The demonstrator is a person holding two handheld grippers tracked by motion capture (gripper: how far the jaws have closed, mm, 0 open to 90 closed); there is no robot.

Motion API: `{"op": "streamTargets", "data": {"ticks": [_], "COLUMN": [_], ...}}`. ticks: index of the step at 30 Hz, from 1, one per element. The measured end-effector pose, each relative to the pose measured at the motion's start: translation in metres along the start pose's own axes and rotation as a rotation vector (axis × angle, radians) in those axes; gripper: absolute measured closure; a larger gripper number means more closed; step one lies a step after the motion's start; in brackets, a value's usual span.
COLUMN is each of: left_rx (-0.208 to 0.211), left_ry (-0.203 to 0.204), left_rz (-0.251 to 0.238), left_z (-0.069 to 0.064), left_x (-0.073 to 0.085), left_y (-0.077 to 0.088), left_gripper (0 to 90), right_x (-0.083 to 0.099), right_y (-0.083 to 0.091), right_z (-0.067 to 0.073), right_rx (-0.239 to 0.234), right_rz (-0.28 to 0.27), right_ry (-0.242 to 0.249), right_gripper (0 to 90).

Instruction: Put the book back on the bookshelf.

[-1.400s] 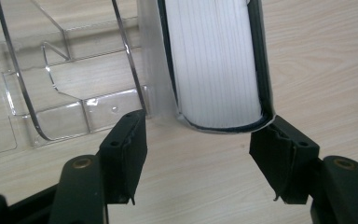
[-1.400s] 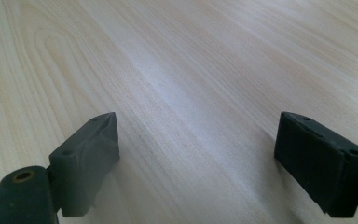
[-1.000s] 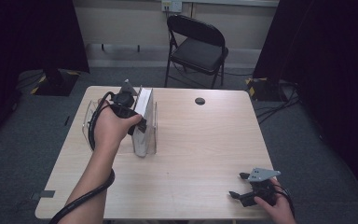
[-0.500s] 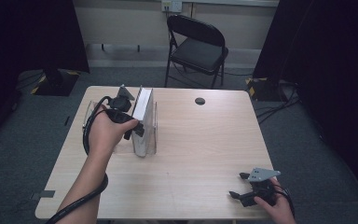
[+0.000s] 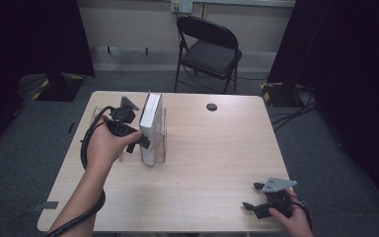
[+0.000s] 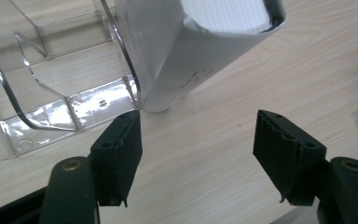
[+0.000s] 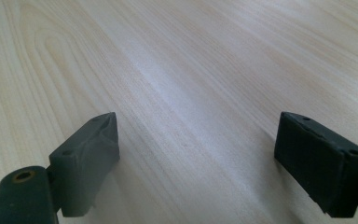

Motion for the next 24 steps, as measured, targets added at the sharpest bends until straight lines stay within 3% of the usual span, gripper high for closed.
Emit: {"op": "streamTargets", "data": {"ticks": [3, 6, 24], "left_rx": [0.002, 0.033, 0.056], "left_ry": [-0.017, -0.021, -0.077], "left_rz": [-0.005, -0.012, -0.028], "left_z": [0.0, -0.004, -0.014], "left_x": [0.002, 0.004, 0.022], "left_y": [-0.001, -0.003, -0.015], "left_gripper": [32.7, 32.3, 32.2], "right_x": [0.0, 0.0, 0.0], "right_y": [0.0, 0.0, 0.0], "right_z": [0.0, 0.0, 0.0], "right_rx": [0.001, 0.001, 0.001], "right_rz": [-0.002, -0.002, -0.002], "right_ry": [0.0, 0.0, 0.001], "right_gripper": [13.2, 13.2, 13.2]}}
Point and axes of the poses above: each handheld gripper's, and its own axes: y roughly backward along the jaws, x roughly out of its underside, z roughly to its left, the point moved 8 cm from there along -y, roughly forward along the jaws, and after that the axes turned 15 degrees about -y, right-handed, at the moved point
